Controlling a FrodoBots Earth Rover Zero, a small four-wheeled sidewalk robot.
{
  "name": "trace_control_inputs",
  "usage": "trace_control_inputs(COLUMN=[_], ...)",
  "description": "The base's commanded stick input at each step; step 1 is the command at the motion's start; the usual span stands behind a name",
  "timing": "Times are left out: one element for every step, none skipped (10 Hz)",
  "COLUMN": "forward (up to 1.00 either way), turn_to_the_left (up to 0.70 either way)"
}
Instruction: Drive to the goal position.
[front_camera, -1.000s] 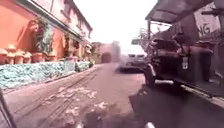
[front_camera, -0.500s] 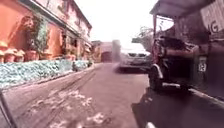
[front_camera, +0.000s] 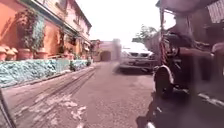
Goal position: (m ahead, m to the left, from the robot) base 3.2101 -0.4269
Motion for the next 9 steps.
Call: trace_control_inputs(forward=[0.7,0.7,0.7,0.7,0.7,0.7,0.7,0.7,0.7], turn_to_the_left=[0.01,0.01,0.01,0.04,0.09,0.14,0.14,0.14,0.14])
